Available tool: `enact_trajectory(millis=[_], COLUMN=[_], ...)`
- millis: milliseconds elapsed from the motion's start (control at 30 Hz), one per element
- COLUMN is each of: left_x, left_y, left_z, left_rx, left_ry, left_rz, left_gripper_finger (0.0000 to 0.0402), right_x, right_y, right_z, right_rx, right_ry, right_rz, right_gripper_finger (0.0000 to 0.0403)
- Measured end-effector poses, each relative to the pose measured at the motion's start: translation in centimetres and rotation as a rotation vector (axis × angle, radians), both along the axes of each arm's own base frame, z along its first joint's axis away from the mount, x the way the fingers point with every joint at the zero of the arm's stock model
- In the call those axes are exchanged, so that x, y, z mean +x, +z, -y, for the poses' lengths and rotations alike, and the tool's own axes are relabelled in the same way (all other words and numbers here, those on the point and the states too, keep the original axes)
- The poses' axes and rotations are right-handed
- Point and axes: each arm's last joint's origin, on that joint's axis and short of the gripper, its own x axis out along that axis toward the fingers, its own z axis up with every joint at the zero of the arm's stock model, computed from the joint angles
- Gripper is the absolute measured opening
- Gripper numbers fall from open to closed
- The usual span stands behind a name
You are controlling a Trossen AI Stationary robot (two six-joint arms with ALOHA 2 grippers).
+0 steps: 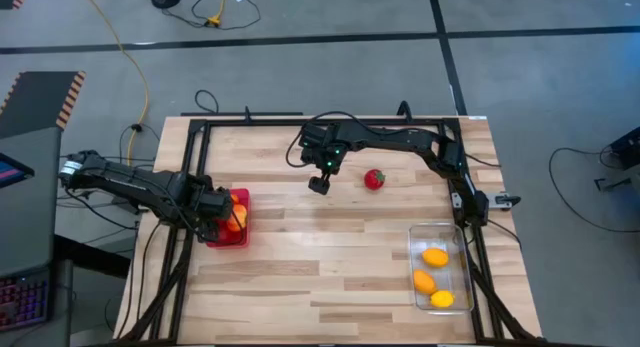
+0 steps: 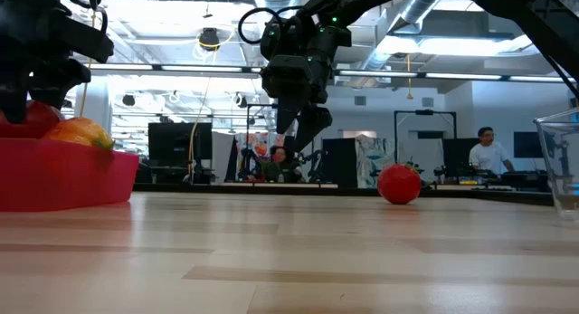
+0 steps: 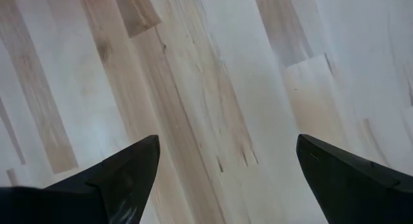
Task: Sort produce into baskets
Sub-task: Put the left red tomato into the red bin, then put the red tomato into the red bin
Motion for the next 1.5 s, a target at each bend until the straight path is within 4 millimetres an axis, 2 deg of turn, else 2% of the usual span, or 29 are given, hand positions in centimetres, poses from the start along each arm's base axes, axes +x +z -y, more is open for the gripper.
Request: enact_trajectory(millis=[333, 600, 967, 1067, 1267, 1500], left_x=[0.0, -0.1, -0.6, -1.0, -1.6, -1.9], left_y=[0.0, 0.9, 3.0, 3.3, 3.7, 4.0], left_z=[0.0, 0.1, -0.2, -0.3, -0.5, -0.6], left_rx=[-0.002, -0.046, -0.007, 0.017, 0.029, 0.031], left_ry=[-0.007, -0.003, 0.005, 0.022, 0.055, 0.048], left_rz=[-0.001, 0.01, 0.111, 0.148, 0.2, 0.242], left_gripper_finger=[0.0332, 0.0336, 0.0336, 0.0336, 0.0336, 0.0336], right_x=[-0.5, -1.8, -3.5, -4.1, -5.6, -8.9], right_y=[-0.1, -0.4, -0.5, 0.0, 2.9, 4.4], right_z=[0.6, 1.7, 2.9, 3.0, 2.3, 0.7], right_rx=[-0.018, -0.139, -0.147, -0.137, -0.175, -0.198], right_ry=[-0.017, -0.035, 0.008, 0.003, -0.026, -0.115], right_rz=[-0.041, -0.176, -0.295, -0.323, -0.297, -0.254], right_gripper_finger=[0.0392, 0.0392, 0.0392, 0.0392, 0.0392, 0.0392])
